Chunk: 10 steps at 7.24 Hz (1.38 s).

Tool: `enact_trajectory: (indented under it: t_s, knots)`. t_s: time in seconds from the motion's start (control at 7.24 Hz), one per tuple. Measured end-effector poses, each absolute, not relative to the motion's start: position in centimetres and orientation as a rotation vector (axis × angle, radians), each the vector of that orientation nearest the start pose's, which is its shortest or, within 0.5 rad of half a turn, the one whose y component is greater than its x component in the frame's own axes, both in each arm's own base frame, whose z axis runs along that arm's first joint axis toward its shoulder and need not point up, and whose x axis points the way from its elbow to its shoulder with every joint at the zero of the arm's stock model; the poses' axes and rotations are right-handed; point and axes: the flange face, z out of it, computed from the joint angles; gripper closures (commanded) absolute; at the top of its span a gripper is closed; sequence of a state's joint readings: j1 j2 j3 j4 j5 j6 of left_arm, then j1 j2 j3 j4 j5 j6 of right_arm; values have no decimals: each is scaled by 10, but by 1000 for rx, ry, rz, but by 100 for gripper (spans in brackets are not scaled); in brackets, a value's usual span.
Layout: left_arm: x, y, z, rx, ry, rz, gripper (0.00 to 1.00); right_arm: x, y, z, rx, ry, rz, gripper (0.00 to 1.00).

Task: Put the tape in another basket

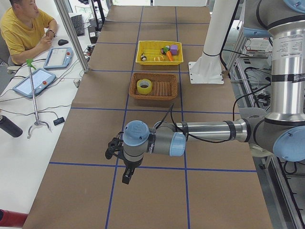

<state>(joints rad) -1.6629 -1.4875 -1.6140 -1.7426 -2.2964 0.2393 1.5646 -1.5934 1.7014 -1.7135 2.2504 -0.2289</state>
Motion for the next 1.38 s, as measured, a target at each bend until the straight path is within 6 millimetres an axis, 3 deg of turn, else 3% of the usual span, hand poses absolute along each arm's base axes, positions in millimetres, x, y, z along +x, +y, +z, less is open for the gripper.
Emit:
enact_trajectory:
  t_s: [1.38]
  knots:
    - [-109, -452, 684, 196, 696, 166, 1, 68, -483, 614, 103, -675, -225, 0]
